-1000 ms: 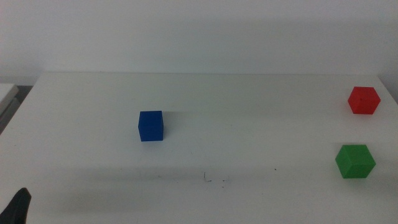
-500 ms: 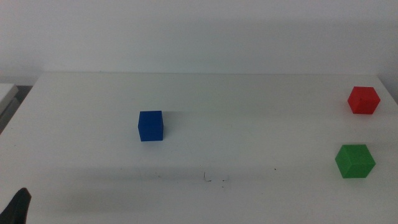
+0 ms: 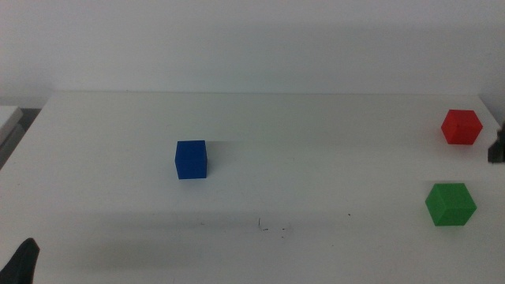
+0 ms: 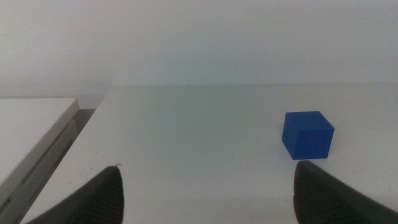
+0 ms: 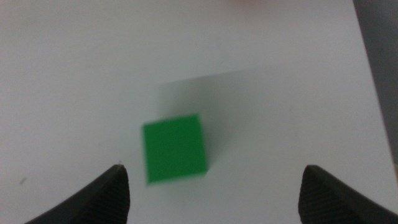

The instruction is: Stack red cubes first, then green, then blue cubes in a specific spot.

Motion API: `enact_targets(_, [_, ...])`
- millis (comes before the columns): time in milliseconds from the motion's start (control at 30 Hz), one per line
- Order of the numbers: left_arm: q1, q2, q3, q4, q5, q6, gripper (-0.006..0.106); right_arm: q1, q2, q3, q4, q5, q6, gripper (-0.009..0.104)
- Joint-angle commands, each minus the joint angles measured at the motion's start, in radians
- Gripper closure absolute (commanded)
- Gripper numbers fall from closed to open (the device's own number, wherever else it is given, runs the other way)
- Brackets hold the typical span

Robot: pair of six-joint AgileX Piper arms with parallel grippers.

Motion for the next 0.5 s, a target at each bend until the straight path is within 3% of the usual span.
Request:
enact_targets(0, [0.003,-0.004,0.0,-0.003,-0.013,0.0,0.007,-0.045,0.139,-0.13,0.005,0.061,-0.046,0.002])
enact_targets(133, [0.003,-0.004,0.0,-0.003,-0.013,0.0,0.007,-0.098,0.354,-0.387,0.063,0.105,-0.1,0.002])
enact_targets(467, [0.003,-0.004,0.0,-0.003,-0.013,0.0,0.007,-0.099,0.778,-0.943,0.039,0.228,-0.239,0.002])
